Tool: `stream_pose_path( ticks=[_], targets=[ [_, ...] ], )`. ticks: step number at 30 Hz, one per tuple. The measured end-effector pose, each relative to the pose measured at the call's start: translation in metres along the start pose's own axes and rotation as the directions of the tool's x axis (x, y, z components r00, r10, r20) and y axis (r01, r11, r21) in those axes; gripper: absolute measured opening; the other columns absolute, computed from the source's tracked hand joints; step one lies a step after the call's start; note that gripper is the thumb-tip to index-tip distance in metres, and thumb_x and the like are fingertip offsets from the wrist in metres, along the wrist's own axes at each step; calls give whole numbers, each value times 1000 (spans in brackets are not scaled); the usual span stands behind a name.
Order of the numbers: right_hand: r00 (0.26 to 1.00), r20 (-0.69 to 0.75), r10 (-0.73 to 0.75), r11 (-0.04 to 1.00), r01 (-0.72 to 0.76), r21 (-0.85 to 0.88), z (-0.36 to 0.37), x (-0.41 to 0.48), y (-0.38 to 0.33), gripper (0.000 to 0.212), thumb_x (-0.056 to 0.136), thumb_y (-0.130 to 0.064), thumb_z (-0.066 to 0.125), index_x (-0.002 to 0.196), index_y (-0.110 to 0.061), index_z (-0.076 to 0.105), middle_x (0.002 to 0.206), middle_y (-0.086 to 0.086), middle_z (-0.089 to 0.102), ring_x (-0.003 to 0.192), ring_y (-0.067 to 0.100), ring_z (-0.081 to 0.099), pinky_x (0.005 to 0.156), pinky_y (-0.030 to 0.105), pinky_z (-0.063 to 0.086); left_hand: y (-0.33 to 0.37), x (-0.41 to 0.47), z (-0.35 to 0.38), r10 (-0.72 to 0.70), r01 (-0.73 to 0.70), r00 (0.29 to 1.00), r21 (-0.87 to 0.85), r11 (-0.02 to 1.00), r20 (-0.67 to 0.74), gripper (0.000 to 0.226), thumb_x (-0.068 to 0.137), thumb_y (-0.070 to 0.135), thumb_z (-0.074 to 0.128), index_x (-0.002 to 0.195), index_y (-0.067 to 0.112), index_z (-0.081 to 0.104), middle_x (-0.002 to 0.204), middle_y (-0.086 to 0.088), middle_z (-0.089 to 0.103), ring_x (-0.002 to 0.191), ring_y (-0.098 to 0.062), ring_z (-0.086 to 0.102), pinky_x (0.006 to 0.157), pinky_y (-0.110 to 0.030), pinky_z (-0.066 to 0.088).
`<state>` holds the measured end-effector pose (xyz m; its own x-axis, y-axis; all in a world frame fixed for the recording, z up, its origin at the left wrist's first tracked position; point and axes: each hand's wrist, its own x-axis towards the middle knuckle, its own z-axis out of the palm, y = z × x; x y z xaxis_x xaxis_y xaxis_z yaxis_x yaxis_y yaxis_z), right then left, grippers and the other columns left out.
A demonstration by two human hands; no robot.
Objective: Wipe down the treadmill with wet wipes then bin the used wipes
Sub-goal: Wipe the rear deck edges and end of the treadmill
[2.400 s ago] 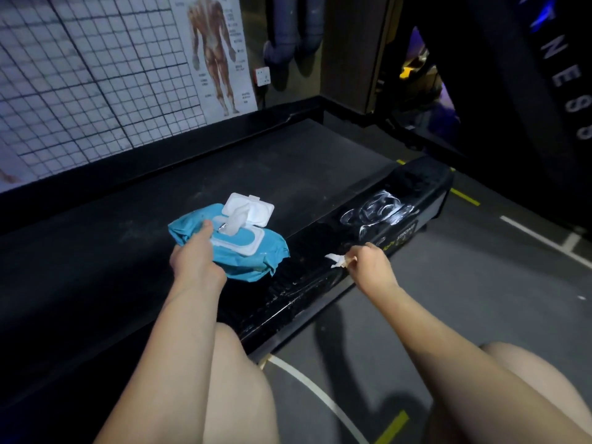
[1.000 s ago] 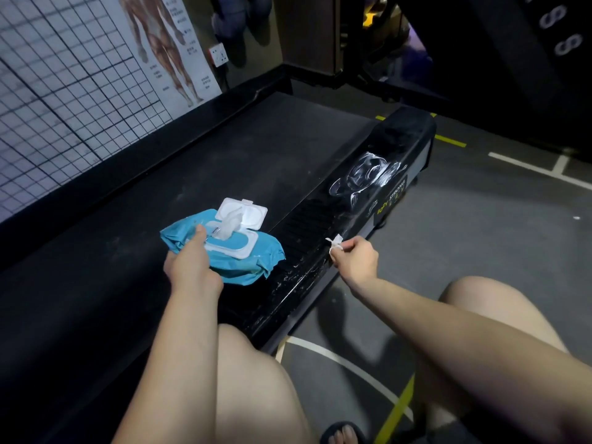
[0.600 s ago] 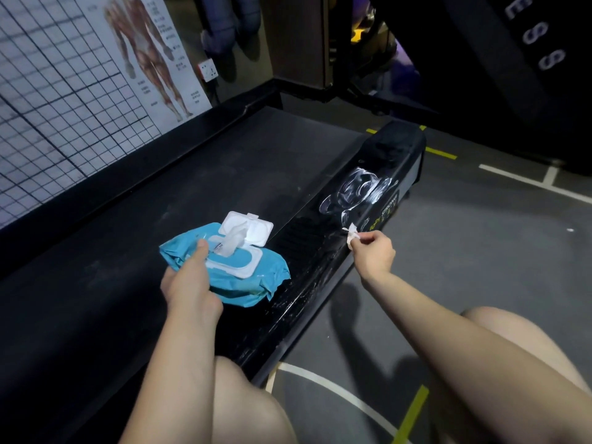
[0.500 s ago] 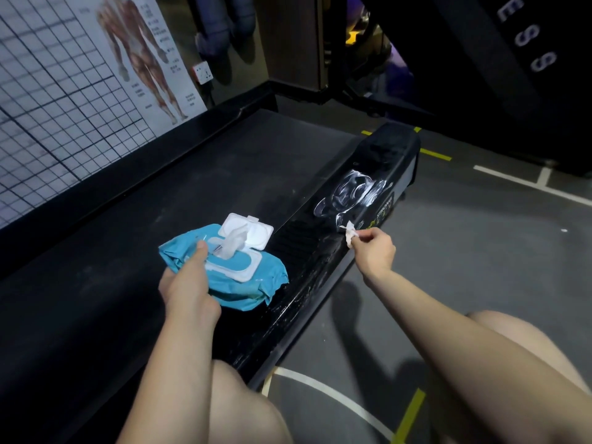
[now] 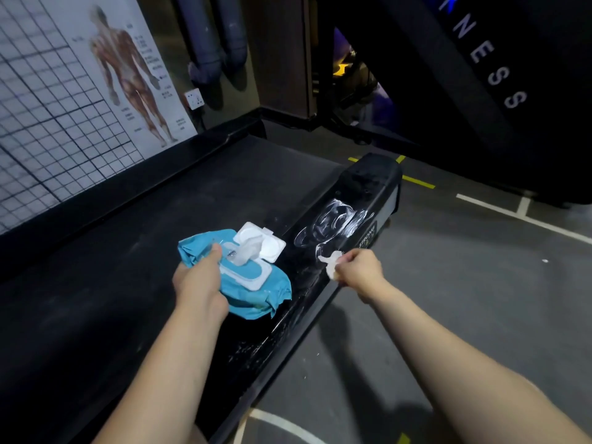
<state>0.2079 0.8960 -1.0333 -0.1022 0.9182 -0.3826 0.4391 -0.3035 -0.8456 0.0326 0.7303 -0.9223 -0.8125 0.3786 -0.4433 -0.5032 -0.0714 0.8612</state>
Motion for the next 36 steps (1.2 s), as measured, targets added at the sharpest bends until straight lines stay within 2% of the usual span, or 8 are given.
stream_pose_path(
  ticks=[2,6,11,17,21,28,33,36],
  targets=[
    [998,59,-37,999,38,-11,11,-7,7,13,74,1,58,72,-12,62,76,12,73,57,25,68,61,36,60,-8,16,2,-70,70,998,-31,997,-8,26,96,15,77,122,14,73,111,-13,79,91,-32,79,89,-57,62],
    [998,-43,-43,997,45,57,15,4,10,14,73,-6,59,77,-17,65,81,5,72,75,25,72,68,34,61,-13,31,9,-136,136,991,-95,986,12,24,95,22,77,120,19,75,109,-12,80,92,-37,79,89,-65,59],
    [991,-112,-71,986,87,140,8,29,2,19,80,-6,56,82,-20,69,69,3,73,69,20,69,67,29,54,-22,31,23,-108,111,994,-86,990,35,26,95,23,78,121,20,75,110,-10,80,91,-36,79,89,-64,60],
    [974,-222,-39,973,87,214,-4,62,-3,19,81,-10,62,86,-23,76,84,-1,74,78,19,69,69,28,55,-29,29,39,-63,67,995,-41,997,82,25,97,18,77,122,18,74,107,-8,81,86,-27,80,82,-52,64],
    [939,-341,-40,957,134,257,-36,88,-16,16,81,-12,64,86,-21,77,80,-1,74,73,16,68,68,23,53,-29,34,41,-48,50,997,-24,998,65,25,98,17,75,123,18,74,111,-8,80,94,-28,79,90,-53,62],
    [898,-424,118,848,131,514,-52,130,-3,13,75,-18,69,74,-29,75,80,-4,76,78,21,73,88,46,60,-32,29,56,-34,33,994,12,999,107,23,97,18,76,120,20,75,106,-5,81,92,-25,80,86,-48,63],
    [917,-385,103,867,108,487,-41,149,9,11,82,-25,72,78,-34,76,85,-9,76,88,18,73,94,41,58,-42,28,63,-74,72,990,23,997,117,23,97,16,75,120,17,74,108,-9,80,97,-30,78,88,-53,62],
    [956,-293,26,915,95,392,-32,155,10,14,85,-33,71,98,-30,77,99,-8,76,98,18,70,101,39,54,-42,30,63,-51,48,995,39,998,91,18,97,15,75,115,19,75,105,-7,81,91,-27,79,81,-47,63]
  ],
)
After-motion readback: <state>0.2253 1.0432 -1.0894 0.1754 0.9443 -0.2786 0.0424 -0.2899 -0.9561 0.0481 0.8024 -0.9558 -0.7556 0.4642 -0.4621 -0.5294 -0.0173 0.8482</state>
